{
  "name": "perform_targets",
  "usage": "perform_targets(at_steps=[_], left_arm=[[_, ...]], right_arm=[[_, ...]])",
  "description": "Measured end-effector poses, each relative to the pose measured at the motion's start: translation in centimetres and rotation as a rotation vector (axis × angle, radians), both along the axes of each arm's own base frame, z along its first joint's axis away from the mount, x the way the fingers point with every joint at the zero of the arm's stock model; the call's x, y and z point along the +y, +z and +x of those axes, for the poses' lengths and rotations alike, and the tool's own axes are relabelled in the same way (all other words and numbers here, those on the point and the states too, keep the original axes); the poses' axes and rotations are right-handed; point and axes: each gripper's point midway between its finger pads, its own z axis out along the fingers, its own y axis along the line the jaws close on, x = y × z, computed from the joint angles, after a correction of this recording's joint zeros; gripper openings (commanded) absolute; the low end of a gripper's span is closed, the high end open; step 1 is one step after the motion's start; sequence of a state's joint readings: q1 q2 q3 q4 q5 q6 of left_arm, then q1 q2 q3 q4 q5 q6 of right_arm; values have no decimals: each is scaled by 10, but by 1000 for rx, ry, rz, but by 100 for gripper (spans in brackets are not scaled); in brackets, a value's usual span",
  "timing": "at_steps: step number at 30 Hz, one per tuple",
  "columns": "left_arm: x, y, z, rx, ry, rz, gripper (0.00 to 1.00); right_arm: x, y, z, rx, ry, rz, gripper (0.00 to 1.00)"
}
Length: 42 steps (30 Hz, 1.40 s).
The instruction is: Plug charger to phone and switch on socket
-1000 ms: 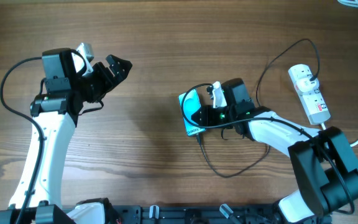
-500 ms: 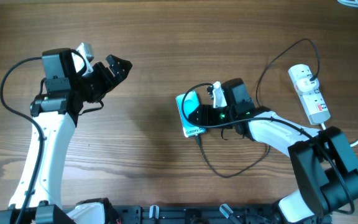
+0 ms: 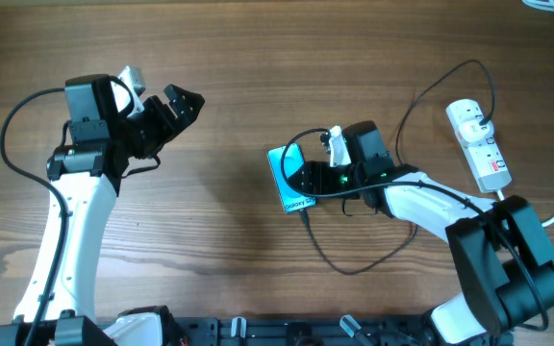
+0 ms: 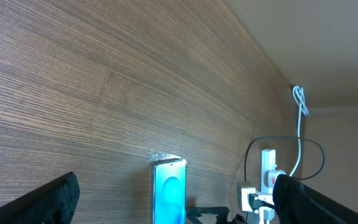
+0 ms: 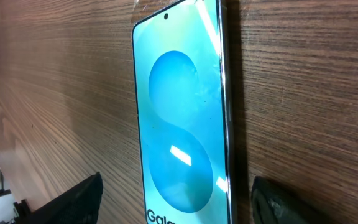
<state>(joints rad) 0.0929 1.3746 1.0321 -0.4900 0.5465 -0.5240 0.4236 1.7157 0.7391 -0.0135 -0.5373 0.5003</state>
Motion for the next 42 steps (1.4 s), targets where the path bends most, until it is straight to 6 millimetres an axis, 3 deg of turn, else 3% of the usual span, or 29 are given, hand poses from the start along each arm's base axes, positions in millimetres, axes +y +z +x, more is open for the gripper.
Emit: perform_targets(at_steps=[3,42], left_arm=[[0,0,0,0,0,0,100],[0,0,0,0,0,0,100]], right_arm=[[2,3,1,-6,5,13,100],[0,5,8,33,-86,17,100]])
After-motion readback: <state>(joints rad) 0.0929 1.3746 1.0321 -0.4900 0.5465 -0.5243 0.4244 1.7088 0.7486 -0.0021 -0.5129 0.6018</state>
